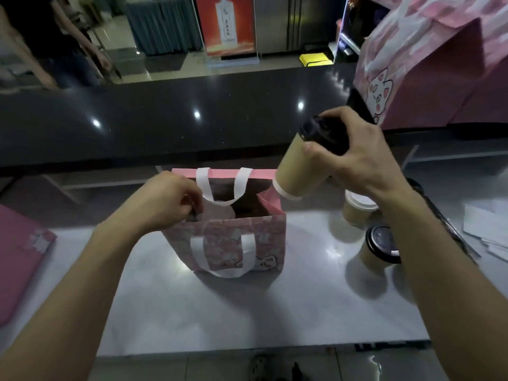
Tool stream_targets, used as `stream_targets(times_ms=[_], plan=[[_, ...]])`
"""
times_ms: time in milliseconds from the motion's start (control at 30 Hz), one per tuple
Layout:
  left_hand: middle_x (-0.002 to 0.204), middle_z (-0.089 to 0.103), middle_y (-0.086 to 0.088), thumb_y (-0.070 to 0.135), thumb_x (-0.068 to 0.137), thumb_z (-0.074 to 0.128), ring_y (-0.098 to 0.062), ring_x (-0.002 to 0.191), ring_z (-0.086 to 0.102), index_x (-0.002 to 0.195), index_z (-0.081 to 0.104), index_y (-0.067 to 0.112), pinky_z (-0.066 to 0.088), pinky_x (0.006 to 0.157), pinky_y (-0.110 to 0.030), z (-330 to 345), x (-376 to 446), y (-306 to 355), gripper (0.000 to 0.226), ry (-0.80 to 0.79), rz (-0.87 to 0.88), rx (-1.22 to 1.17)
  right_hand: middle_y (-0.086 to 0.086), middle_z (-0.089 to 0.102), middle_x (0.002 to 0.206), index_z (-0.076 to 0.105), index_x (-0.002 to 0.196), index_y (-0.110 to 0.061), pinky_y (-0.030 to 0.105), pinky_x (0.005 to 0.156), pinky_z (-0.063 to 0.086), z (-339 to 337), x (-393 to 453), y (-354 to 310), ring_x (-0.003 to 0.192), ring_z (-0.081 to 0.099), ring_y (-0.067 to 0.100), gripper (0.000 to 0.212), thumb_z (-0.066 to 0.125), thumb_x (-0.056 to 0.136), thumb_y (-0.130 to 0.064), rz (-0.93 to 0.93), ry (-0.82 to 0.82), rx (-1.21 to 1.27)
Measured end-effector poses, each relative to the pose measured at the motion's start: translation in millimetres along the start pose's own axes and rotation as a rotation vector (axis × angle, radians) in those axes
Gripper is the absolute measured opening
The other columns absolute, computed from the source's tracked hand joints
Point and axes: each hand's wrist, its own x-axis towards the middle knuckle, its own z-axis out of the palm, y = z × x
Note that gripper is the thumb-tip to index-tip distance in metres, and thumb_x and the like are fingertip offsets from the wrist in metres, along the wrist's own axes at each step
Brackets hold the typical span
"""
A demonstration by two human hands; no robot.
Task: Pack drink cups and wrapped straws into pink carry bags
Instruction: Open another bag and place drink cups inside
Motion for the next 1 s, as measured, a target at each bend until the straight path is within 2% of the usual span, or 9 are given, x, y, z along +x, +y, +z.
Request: stream_targets(times_ms=[100, 167, 233, 333, 467, 567, 700, 833, 1000], plan=[[0.122, 0.075, 0.021, 0.023, 0.089, 0.085, -0.002, 0.116, 0.065, 0.111, 0.082, 0.044, 0.053, 0.101, -0.03, 0.1, 8.5, -10.5, 0.031, -0.05, 0.073, 0.081, -0.015, 0.067, 0.11, 0.065, 0.128, -0.028, 0.01, 0.073, 0.048, 16.2, 16.2, -23.1, 0.097, 0.063, -0.009, 0.066, 0.061, 0.083, -0.076, 0.004, -0.012, 0.127], [0.151, 0.058, 0.024, 0.051, 0.08, 0.09, -0.007, 0.146, 0.043, 0.144, 0.064, 0.05, 0.032, 0.124, -0.039, 3.4, 13.0, -20.7, 0.069, -0.07, 0.144, 0.091, -0.013, 0.068, 0.114, 0.064, 0.127, -0.032, 0.019, 0.077, 0.049, 30.3, 20.2, -29.2, 0.104, 0.064, -0.002, 0.064, 0.057, 0.084, -0.079, 0.01, -0.072, 0.129], [0.169, 0.033, 0.024, 0.073, 0.068, 0.089, -0.01, 0.156, 0.02, 0.164, 0.03, 0.056, 0.017, 0.125, -0.038, 5.5, 14.7, -29.8, 0.114, -0.075, 0.178, 0.01, -0.016, 0.066, 0.116, 0.061, 0.129, -0.04, 0.022, 0.078, 0.051, 41.9, 18.8, -28.9, 0.105, 0.064, -0.003, 0.061, 0.057, 0.084, -0.082, 0.008, -0.113, 0.114], [0.174, 0.009, 0.029, 0.082, 0.053, 0.086, -0.006, 0.157, 0.005, 0.165, -0.007, 0.063, 0.014, 0.127, -0.046, 13.9, 16.6, -36.7, 0.146, -0.11, 0.189, -0.136, -0.015, 0.067, 0.113, 0.055, 0.133, -0.05, 0.025, 0.079, 0.056, 53.1, 14.7, -27.9, 0.098, 0.067, -0.001, 0.062, 0.06, 0.082, -0.084, 0.013, -0.192, 0.116], [0.173, 0.011, 0.024, 0.073, 0.047, 0.092, -0.032, 0.159, 0.01, 0.158, -0.025, 0.065, 0.032, 0.123, -0.064, 19.9, 23.0, -39.5, 0.163, -0.178, 0.127, -0.261, -0.02, 0.063, 0.129, 0.048, 0.145, -0.044, 0.017, 0.094, 0.055, 71.5, 15.0, -30.6, 0.116, 0.064, -0.005, 0.083, 0.077, 0.074, -0.077, -0.033, -0.369, 0.071], [0.169, 0.012, 0.028, 0.069, 0.044, 0.096, -0.036, 0.157, 0.011, 0.156, -0.031, 0.065, 0.036, 0.119, -0.067, 21.5, 25.5, -42.7, 0.169, -0.172, 0.123, -0.305, -0.018, 0.061, 0.132, 0.047, 0.147, -0.036, 0.025, 0.101, 0.055, 90.7, 24.8, -34.9, 0.122, 0.061, 0.002, 0.099, 0.083, 0.065, -0.078, -0.042, -0.464, -0.045], [0.174, 0.008, 0.02, 0.074, 0.039, 0.098, -0.04, 0.156, 0.011, 0.154, -0.035, 0.064, 0.034, 0.12, -0.067, 25.3, 26.8, -46.8, 0.176, -0.177, 0.099, -0.304, -0.013, 0.05, 0.13, 0.042, 0.151, -0.044, 0.037, 0.104, 0.054, 109.9, 42.1, -27.9, 0.12, 0.056, 0.013, 0.098, 0.088, 0.068, -0.07, -0.05, -0.637, -0.324], [0.175, 0.011, 0.012, 0.078, 0.035, 0.097, -0.042, 0.154, 0.013, 0.153, -0.035, 0.065, 0.035, 0.118, -0.07, 29.6, 25.5, -49.1, 0.178, -0.179, 0.083, -0.317, -0.008, 0.042, 0.138, 0.029, 0.157, -0.049, 0.04, 0.097, 0.058, 120.5, 54.9, -16.1, 0.12, 0.053, 0.019, 0.108, 0.088, 0.069, -0.068, -0.057, -0.722, -0.64], [0.175, 0.009, 0.01, 0.084, 0.031, 0.09, -0.042, 0.156, 0.009, 0.153, -0.036, 0.066, 0.032, 0.12, -0.07, 32.3, 26.8, -46.8, 0.176, -0.172, 0.084, -0.315, -0.009, 0.058, 0.126, 0.042, 0.149, -0.043, 0.037, 0.083, 0.061, 138.5, 54.7, -14.8, 0.11, 0.06, 0.019, 0.1, 0.091, 0.064, -0.065, -0.136, -0.778, -0.854]])
